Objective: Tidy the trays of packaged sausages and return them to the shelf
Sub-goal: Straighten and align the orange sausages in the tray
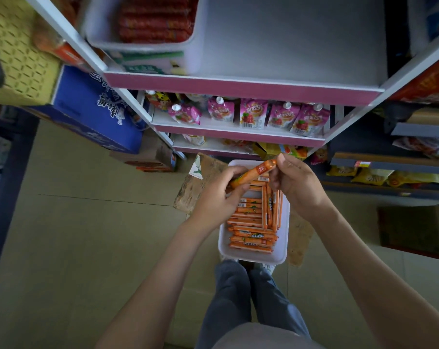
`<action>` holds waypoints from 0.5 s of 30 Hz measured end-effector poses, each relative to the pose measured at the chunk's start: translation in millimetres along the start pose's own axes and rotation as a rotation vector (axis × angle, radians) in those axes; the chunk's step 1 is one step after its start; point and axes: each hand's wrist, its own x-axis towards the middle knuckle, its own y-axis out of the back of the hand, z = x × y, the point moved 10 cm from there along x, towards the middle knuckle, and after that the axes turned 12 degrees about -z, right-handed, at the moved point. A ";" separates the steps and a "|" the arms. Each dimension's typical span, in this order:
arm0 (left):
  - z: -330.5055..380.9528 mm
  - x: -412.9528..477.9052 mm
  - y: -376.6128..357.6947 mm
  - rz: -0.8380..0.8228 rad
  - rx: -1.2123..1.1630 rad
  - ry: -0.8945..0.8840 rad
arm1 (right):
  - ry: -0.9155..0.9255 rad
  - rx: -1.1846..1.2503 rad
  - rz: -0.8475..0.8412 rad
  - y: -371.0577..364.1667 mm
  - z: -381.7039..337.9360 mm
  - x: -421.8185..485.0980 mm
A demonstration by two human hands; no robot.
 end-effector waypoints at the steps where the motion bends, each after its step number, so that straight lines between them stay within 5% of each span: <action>1: 1.3 -2.2 1.0 -0.021 0.021 -0.004 | -0.002 0.010 -0.006 -3.9 -2.4 1.0; 8: -22.3 -35.4 47.4 0.061 0.026 0.140 | 0.031 0.073 -0.099 -48.2 -25.3 19.9; 15: -17.9 -74.8 103.0 0.237 -0.147 0.109 | -0.140 -0.240 -0.280 -149.3 -18.3 47.3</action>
